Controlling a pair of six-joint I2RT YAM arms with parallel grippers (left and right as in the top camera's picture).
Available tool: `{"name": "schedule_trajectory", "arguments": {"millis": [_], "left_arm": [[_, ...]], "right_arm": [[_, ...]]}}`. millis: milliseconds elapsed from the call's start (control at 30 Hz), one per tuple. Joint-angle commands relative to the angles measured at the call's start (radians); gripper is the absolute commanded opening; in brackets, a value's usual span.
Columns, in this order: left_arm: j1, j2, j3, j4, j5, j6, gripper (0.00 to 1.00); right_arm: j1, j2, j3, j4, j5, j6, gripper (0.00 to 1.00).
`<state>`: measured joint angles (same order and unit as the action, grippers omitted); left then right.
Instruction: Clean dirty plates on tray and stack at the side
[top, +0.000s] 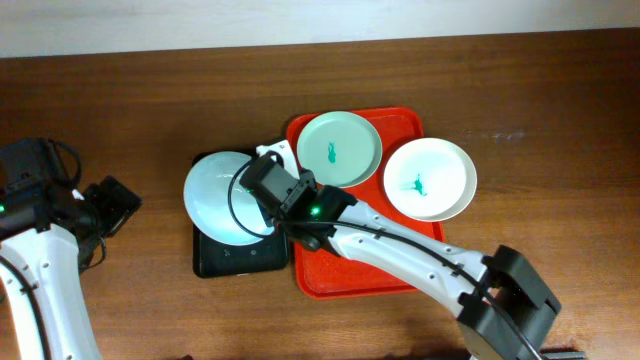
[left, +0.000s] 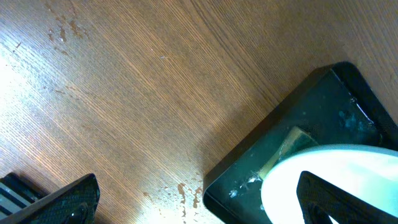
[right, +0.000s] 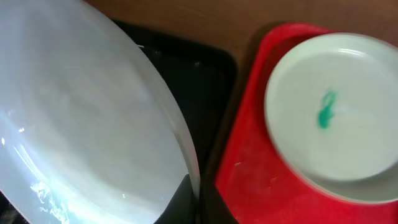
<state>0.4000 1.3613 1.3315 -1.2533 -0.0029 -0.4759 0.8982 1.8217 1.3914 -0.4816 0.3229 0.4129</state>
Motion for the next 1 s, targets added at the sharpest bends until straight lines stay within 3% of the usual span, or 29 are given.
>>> {"name": "schedule_trajectory", "arguments": {"millis": [0,200,333,533,967], "left_arm": [[0.005,-0.002,0.008,-0.001,0.007,-0.009,0.99],[0.005,-0.002,0.008,-0.001,0.007,-0.009,0.99],[0.005,-0.002,0.008,-0.001,0.007,-0.009,0.99],[0.005,-0.002,0.008,-0.001,0.007,-0.009,0.99],[0.005,-0.002,0.008,-0.001,0.008,-0.009,0.99]], "right_arm": [[0.013,-0.029,0.03,0.015,0.171,-0.091,0.04],[0.063,-0.119,0.041,0.014,0.232,-0.261,0.04],[0.131,-0.12,0.041,0.019,0.513,-0.326,0.04],[0.195,-0.12,0.041,0.079,0.738,-0.384,0.04],[0.234,-0.12,0.041,0.114,0.792,-0.488,0.04]]}}
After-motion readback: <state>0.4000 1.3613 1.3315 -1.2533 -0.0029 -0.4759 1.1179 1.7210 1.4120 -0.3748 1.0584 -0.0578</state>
